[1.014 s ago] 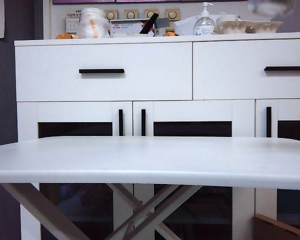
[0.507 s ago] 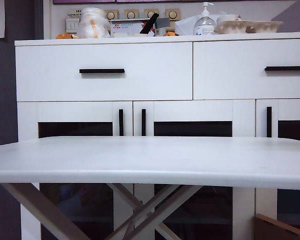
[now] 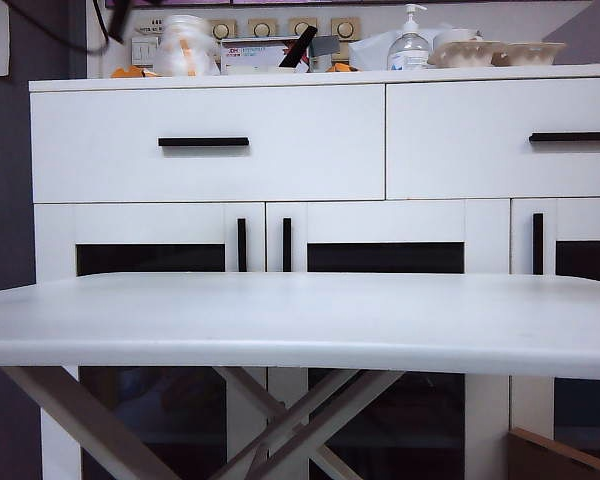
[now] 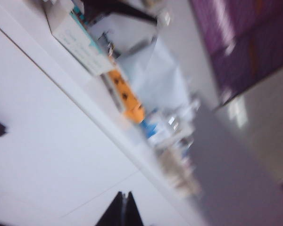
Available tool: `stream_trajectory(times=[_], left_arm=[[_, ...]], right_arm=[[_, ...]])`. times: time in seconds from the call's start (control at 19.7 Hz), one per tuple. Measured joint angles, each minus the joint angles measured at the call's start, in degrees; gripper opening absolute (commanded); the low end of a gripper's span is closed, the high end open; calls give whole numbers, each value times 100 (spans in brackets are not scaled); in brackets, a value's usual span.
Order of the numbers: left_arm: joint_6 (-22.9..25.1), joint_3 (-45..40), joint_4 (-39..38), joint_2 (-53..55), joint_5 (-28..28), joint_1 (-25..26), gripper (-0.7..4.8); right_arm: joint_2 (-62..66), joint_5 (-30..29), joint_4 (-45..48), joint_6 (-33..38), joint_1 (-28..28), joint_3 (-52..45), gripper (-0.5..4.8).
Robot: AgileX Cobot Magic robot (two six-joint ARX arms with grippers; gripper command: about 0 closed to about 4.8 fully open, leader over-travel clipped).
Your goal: Pick up a can of beer from the white table, open the left drawer, place the beer inside the drawer, and finally close the drawer.
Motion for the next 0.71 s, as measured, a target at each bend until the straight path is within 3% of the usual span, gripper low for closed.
stream_trajectory(times=[0.1,0.2,0.41,0.51,0.56,0.61,0.66,0.71], left_arm=[[-669,-2,334,361,-308,-11,-6],[-1029,0,531,634,-535,-4,-6],[-1727,0,1147,1185,-605,197,-6],[-2319,0,1510,1534,-636,376,12],[-2577,0,1532,1690,-667,461,70],[-2647,0,1534,1762,-682,494,236],[-2688,0,1519,1851,-682,531,368],[-2693,0,1530,1893,-699,535,450]], right_arm=[[0,-170,0,0,-4,0,165],[0,-444,-4,0,-2,0,165],[0,-549,-109,0,4,9,165],[0,-560,-138,0,2,9,165],[0,-573,-136,0,4,9,165],[0,-573,-136,0,4,9,165],[2,-573,-138,0,4,7,165],[2,-570,-138,-2,4,9,165]])
